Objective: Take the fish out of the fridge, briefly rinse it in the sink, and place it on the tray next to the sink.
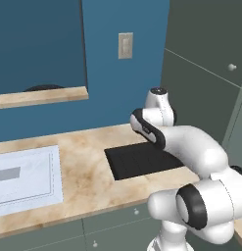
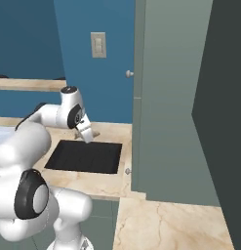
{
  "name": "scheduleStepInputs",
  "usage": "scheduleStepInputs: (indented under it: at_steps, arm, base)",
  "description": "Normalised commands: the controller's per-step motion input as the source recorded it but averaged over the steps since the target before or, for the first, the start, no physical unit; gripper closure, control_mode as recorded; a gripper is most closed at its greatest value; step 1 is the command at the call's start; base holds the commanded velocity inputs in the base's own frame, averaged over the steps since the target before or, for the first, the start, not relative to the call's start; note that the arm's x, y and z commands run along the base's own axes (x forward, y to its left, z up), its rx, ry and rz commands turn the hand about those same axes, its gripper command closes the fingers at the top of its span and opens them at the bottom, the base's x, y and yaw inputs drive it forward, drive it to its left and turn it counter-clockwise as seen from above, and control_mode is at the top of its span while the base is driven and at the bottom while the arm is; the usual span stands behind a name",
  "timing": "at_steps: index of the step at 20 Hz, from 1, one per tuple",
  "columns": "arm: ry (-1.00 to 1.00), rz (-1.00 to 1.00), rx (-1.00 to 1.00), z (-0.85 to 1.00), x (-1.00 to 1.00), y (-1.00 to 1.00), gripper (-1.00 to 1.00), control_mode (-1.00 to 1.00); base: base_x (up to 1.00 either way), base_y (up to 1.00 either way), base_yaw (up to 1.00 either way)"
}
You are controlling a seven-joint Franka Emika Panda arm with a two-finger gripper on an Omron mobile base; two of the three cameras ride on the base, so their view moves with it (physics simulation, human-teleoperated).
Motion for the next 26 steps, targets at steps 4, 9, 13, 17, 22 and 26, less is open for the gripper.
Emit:
scheduleStepInputs:
  at_steps: [4, 9, 13, 17, 22, 26]
  arm:
    - [0.15, -0.1, 0.0, -0.96, 0.09, 0.0, 1.0, -1.0]
    - [0.11, -0.08, 0.0, -0.85, 0.01, 0.0, 1.0, -1.0]
    - [0.06, -0.05, 0.0, -0.75, 0.0, 0.0, 1.0, -1.0]
    - [0.0, -0.05, 0.0, -0.19, 0.09, 0.0, 1.0, -1.0]
    - [0.0, -0.04, 0.0, 0.0, 0.25, 0.0, 1.0, -1.0]
    - [0.0, -0.01, 0.0, 0.0, 0.07, 0.0, -1.0, -1.0]
  base:
    - [0.0, 0.0, 0.0]
    - [0.0, 0.0, 0.0]
    - [0.0, 0.0, 0.0]
    - [0.0, 0.0, 0.0]
    - [0.0, 0.0, 0.0]
    - [0.0, 0.0, 0.0]
